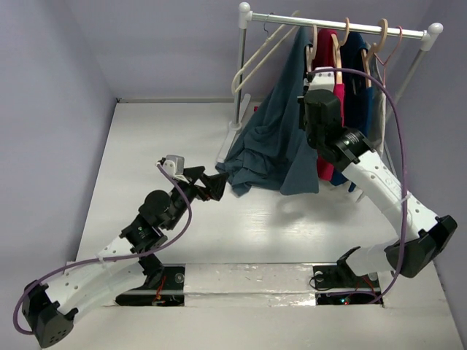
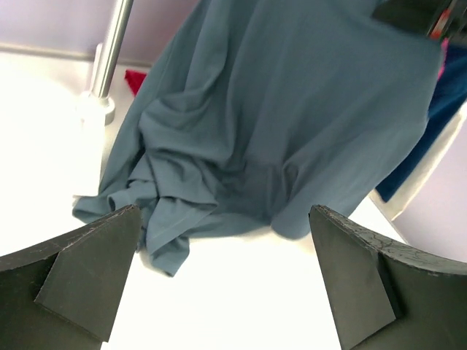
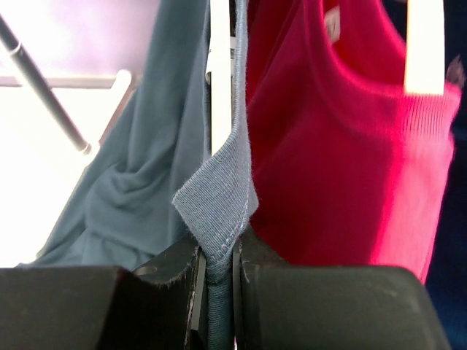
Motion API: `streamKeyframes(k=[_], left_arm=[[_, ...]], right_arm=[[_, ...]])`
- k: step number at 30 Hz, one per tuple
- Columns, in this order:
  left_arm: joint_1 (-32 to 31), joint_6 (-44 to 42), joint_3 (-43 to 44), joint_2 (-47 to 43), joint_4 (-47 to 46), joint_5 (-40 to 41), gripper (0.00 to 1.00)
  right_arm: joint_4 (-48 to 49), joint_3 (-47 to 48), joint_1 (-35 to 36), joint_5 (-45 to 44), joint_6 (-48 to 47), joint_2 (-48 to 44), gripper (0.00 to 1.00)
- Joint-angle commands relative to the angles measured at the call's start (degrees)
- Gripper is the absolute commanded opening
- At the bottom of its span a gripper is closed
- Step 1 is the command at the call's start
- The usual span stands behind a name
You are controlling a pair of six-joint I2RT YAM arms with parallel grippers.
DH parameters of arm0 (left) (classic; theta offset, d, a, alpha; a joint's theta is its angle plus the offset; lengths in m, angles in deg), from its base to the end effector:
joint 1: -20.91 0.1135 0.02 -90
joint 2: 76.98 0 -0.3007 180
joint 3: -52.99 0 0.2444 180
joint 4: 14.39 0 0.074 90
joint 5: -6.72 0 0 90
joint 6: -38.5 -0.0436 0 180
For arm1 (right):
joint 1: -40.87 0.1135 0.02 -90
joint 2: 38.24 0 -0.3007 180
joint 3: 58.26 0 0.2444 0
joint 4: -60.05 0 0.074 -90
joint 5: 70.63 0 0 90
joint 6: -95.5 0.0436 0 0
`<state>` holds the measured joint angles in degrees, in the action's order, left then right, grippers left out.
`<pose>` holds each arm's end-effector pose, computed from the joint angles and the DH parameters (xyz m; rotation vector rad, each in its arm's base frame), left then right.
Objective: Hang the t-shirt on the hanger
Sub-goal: Place the hanger at the clothesline.
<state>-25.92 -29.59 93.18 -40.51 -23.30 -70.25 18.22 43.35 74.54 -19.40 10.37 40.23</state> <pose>0.1000 -0.0923 0.3336 0.1066 1.4041 -0.8514 0.2539 0.1364 0.4696 -0.0074 1.8266 -0.1690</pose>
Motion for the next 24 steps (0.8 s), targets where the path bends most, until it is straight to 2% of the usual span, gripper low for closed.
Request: streamKeyframes(k=[1, 12, 19, 24], left_arm=[[-0.19, -0.47, 0.74, 1.23, -2.38, 1.29, 0.99], [-0.19, -0.47, -0.14, 0.27, -2.64, 2.26, 0.99], [-0.19, -0.29, 0.04, 1.5, -3.08, 1.99, 0.99], [-0.19, -0.29, 0.04, 2.03, -2.99, 2.6, 0.99]], right_arm=[[13.9, 5.41, -0.8, -4.65, -7.23, 1.41, 0.0], [13.65, 14.38, -6.06, -2.99, -10.4, 9.59, 0.0], [12.5, 13.77, -9.5, 0.62, -8.03, 10.47, 0.0], [13.73, 9.29, -9.5, 2.2, -7.06, 10.21, 0.0]])
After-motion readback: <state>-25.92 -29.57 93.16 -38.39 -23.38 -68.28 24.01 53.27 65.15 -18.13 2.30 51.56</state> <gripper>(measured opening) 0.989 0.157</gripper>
